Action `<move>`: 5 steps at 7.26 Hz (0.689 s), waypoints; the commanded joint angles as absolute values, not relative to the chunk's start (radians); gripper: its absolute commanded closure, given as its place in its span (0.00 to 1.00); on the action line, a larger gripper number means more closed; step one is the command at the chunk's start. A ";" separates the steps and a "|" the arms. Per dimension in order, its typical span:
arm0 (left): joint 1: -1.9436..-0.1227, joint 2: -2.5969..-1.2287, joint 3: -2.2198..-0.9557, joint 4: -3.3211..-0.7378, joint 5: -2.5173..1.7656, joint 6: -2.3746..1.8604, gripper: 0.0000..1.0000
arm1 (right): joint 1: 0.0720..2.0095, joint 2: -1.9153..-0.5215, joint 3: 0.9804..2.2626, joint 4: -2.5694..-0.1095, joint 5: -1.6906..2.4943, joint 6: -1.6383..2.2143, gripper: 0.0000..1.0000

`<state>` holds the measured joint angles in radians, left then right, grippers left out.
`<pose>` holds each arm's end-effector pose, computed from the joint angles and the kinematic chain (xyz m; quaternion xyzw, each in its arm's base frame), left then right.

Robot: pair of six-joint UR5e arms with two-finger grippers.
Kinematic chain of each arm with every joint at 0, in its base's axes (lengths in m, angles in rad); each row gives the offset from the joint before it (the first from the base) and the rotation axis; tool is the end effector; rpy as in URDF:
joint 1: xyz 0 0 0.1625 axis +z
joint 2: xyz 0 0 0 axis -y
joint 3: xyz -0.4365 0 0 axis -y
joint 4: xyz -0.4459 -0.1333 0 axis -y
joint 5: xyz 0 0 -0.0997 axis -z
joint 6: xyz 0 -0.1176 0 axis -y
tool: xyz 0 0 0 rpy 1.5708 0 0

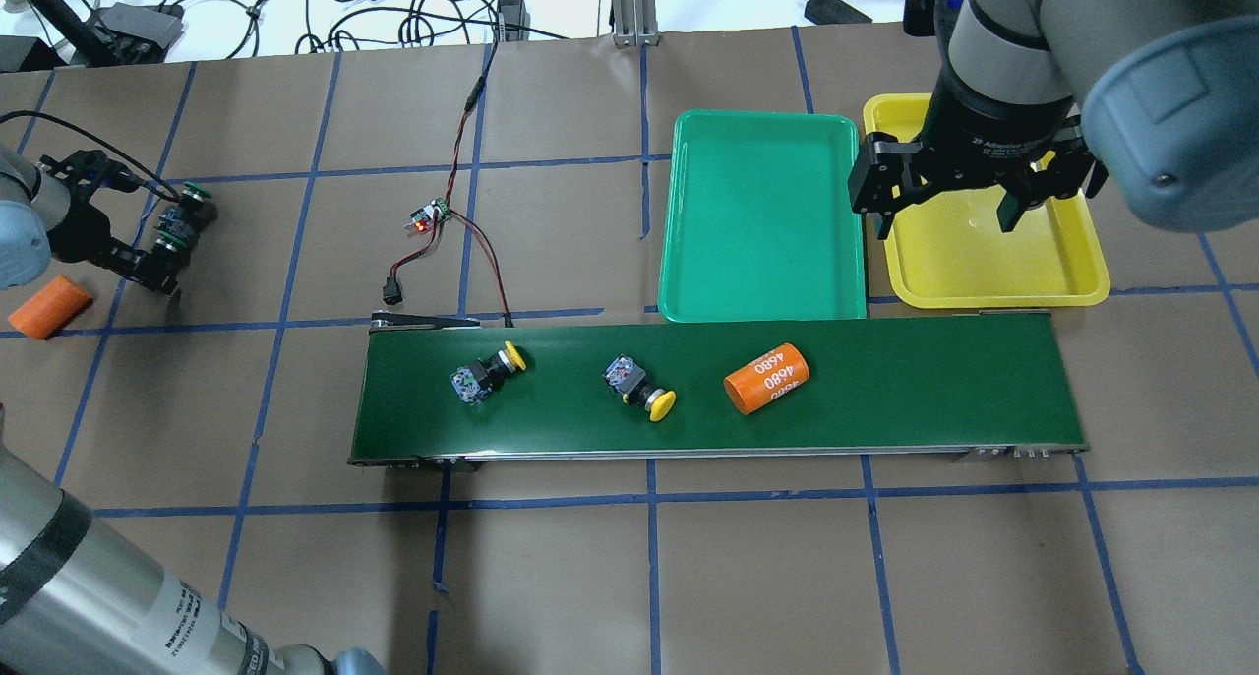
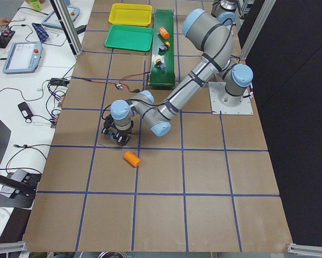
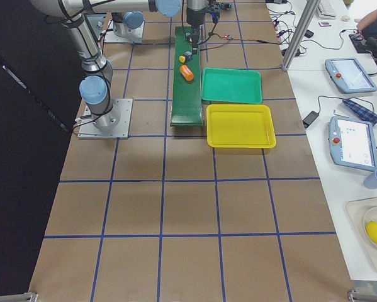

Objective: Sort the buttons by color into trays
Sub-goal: 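Place the green button on the conveyor with the left gripper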

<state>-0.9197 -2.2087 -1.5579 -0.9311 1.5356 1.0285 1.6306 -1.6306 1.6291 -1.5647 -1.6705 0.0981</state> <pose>0.3288 -0.6584 0.1362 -0.1877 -0.9820 0.0180 0.0063 0.1524 -0.5108 0.4814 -0.0190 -0.9986 0.0016 0.0499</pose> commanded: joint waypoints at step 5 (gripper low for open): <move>-1.194 -1.739 -1.792 -1.341 1.542 0.974 1.00 | 1.631 -1.631 1.629 -1.565 -1.671 0.098 0.00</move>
